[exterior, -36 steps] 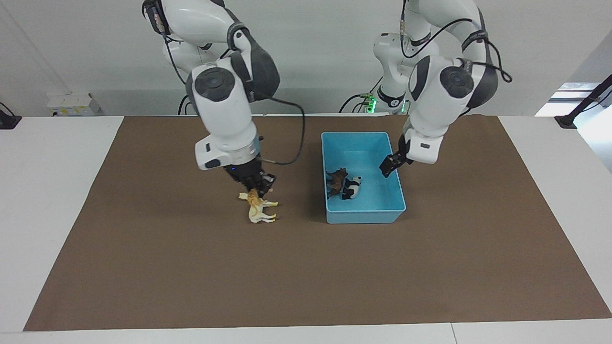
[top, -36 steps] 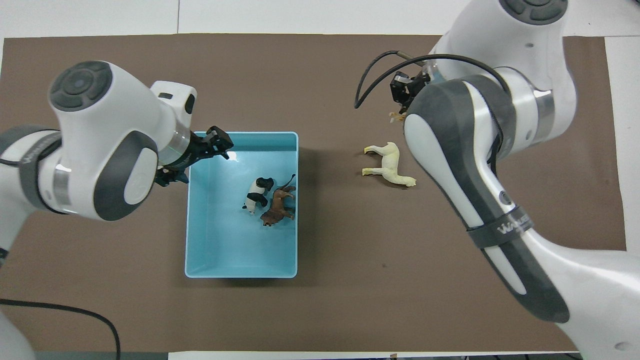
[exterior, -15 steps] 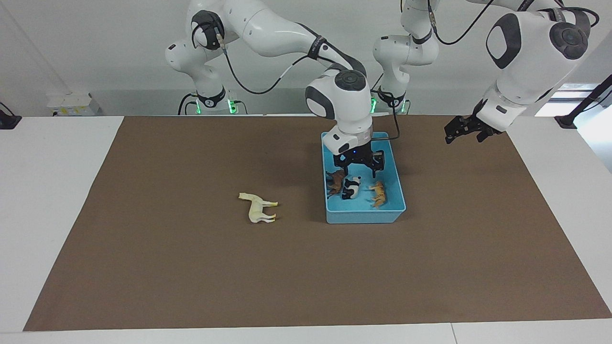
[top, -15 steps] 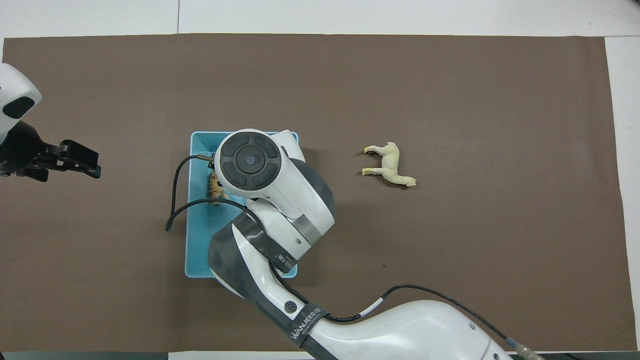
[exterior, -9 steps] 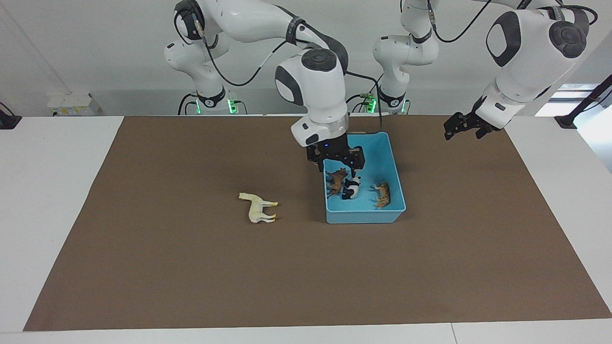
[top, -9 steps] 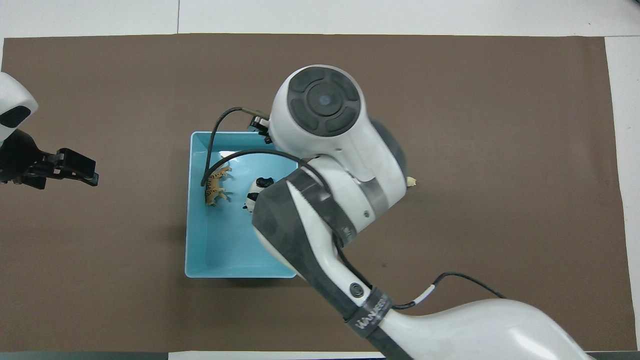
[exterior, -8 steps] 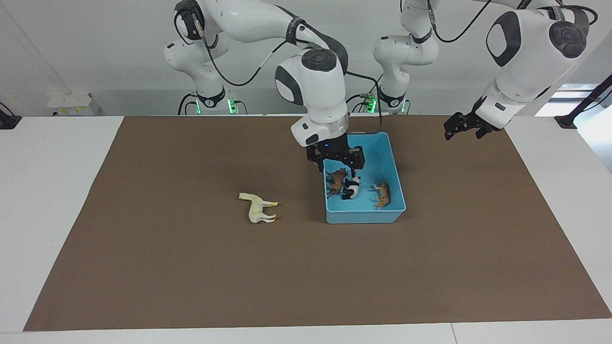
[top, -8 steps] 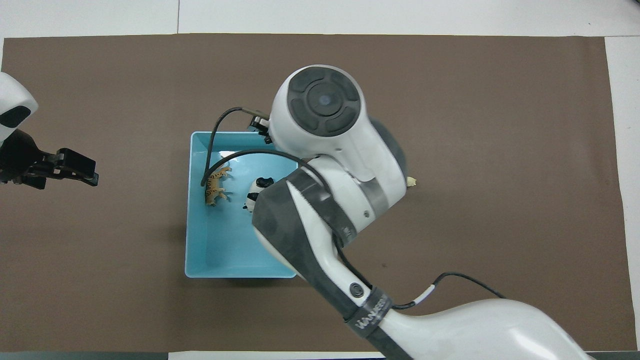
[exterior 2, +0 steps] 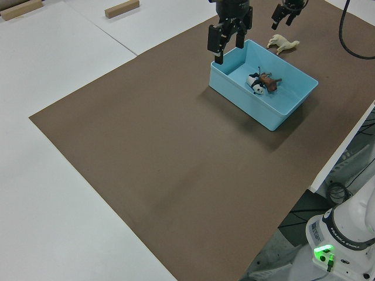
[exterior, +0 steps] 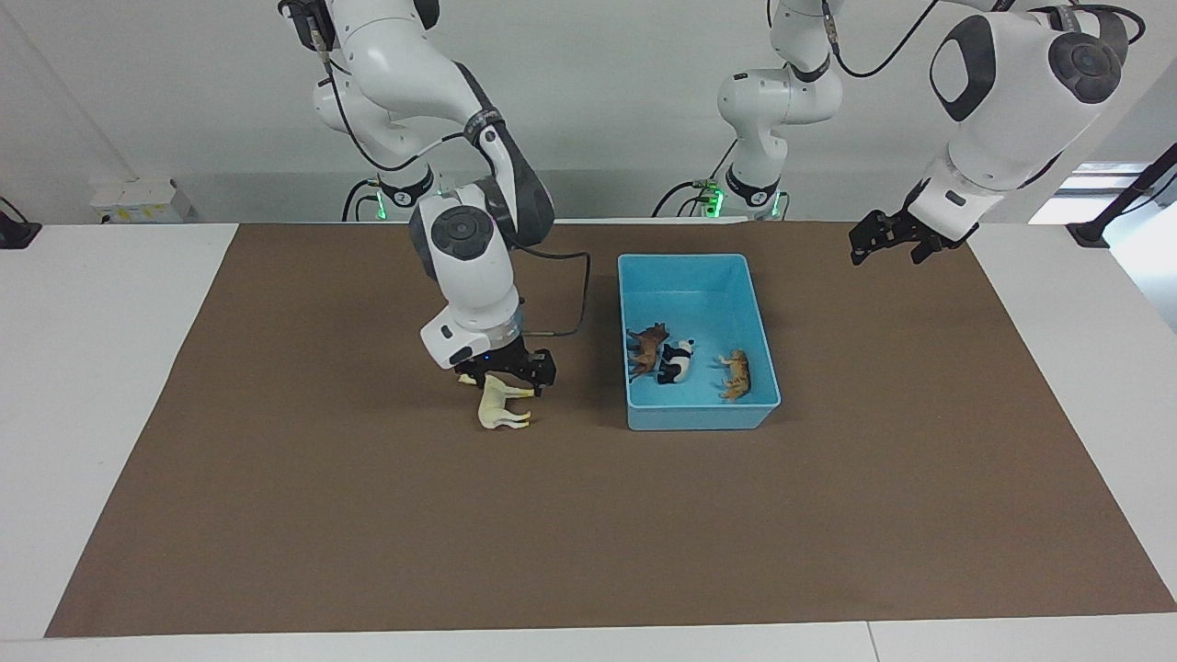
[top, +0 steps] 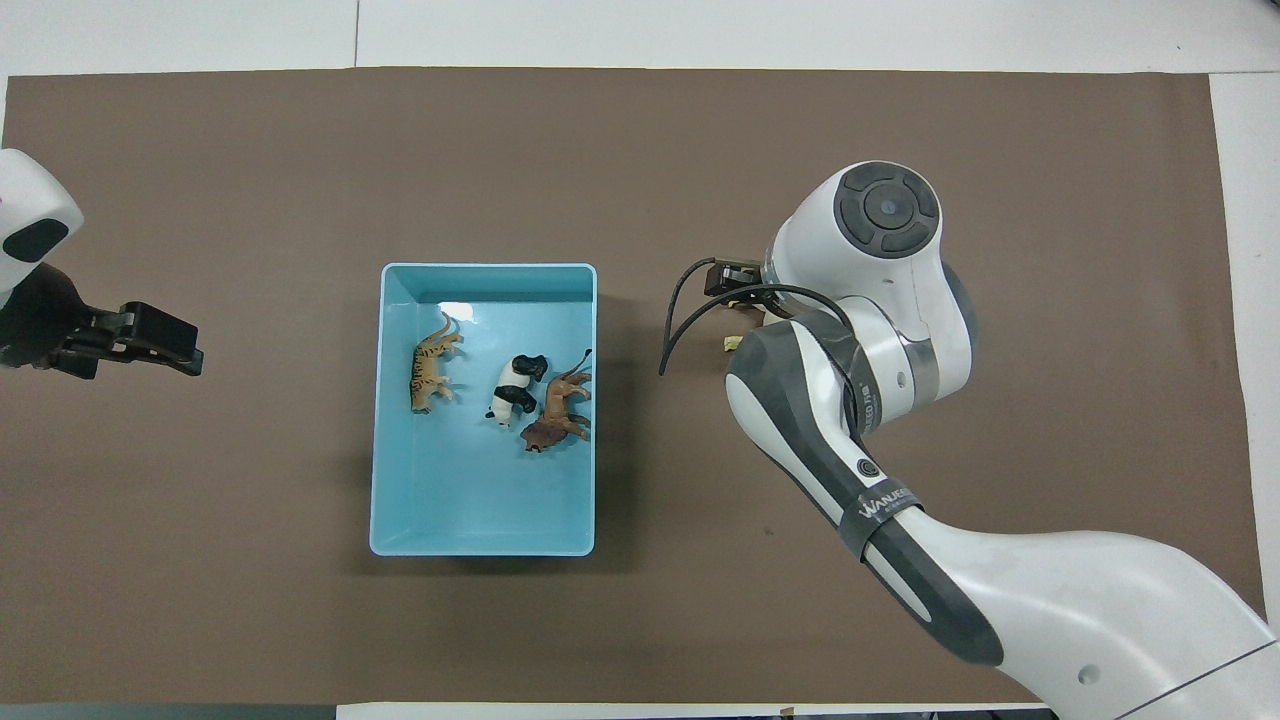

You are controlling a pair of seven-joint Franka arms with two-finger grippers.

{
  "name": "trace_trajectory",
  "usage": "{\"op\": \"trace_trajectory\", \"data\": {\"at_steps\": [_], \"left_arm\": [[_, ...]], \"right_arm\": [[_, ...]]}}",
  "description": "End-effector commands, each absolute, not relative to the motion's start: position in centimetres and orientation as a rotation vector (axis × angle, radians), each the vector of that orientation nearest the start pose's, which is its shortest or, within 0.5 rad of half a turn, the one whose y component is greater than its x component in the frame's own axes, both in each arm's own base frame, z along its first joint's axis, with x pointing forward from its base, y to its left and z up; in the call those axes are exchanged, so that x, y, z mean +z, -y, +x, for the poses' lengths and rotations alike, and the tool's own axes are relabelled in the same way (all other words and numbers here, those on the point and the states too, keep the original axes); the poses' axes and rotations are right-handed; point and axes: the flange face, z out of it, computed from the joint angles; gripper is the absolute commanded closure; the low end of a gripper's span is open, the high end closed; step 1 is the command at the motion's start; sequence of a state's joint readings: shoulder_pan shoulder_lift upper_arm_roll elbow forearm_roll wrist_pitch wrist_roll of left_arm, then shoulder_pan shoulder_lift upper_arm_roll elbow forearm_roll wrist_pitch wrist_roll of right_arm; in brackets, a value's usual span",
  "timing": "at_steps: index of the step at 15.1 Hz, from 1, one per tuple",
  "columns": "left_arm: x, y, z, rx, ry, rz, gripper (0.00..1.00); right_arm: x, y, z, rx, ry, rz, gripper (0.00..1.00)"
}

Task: Put all toys into storage box
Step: 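Move the right gripper to the cream-white horse and grasp it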

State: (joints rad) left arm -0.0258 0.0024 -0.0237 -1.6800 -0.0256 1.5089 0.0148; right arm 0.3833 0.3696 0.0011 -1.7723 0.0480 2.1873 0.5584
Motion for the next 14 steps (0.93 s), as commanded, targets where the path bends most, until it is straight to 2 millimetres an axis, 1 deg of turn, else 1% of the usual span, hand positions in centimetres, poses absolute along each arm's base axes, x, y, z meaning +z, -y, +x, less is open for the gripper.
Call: {"op": "trace_trajectory", "data": {"at_steps": [1, 2, 3, 4, 6, 8, 9, 10, 12, 13, 14], "left_arm": [[56.8, 3.4, 53.9, 0.222, -0.151, -3.136, 0.00], [56.7, 3.4, 54.0, 0.222, -0.156, -3.136, 0.00], [56.4, 3.8, 54.3, 0.217, -0.175, -3.136, 0.00], [56.0, 4.0, 54.6, 0.222, -0.182, -3.136, 0.00], [56.0, 3.8, 54.4, 0.251, -0.177, -3.134, 0.00], [56.0, 3.7, 54.4, 0.249, -0.172, -3.136, 0.00], [56.1, 3.5, 54.3, 0.254, -0.170, -3.136, 0.00], [56.1, 3.5, 54.3, 0.254, -0.168, -3.136, 0.00], [56.1, 4.3, 54.3, 0.249, -0.189, -3.134, 0.00], [56.1, 4.1, 54.3, 0.244, -0.187, -3.135, 0.00], [56.1, 4.2, 54.2, 0.249, -0.187, -3.134, 0.00]], "right_arm": [[33.4, -23.3, 58.9, -0.086, -0.226, -3.099, 0.00], [32.4, -22.5, 58.8, -0.123, -0.209, -3.103, 0.00], [31.7, -22.2, 58.6, -0.135, -0.190, -3.109, 0.00], [31.2, -22.2, 58.5, -0.133, -0.180, -3.117, 0.00], [30.1, -22.2, 58.6, -0.149, -0.160, -3.125, 0.00], [28.2, -22.1, 58.2, -0.186, -0.152, -3.110, 0.00], [27.6, -22.1, 57.9, -0.197, -0.144, -3.107, 0.21], [27.5, -22.2, 57.7, -0.189, -0.130, -3.111, 0.99], [27.8, -22.8, 57.7, -0.188, -0.132, -3.109, 1.00], [28.3, -22.9, 57.9, -0.170, -0.129, -3.117, 1.00], [29.5, -23.2, 58.5, -0.146, -0.137, -3.127, 1.00]]}}
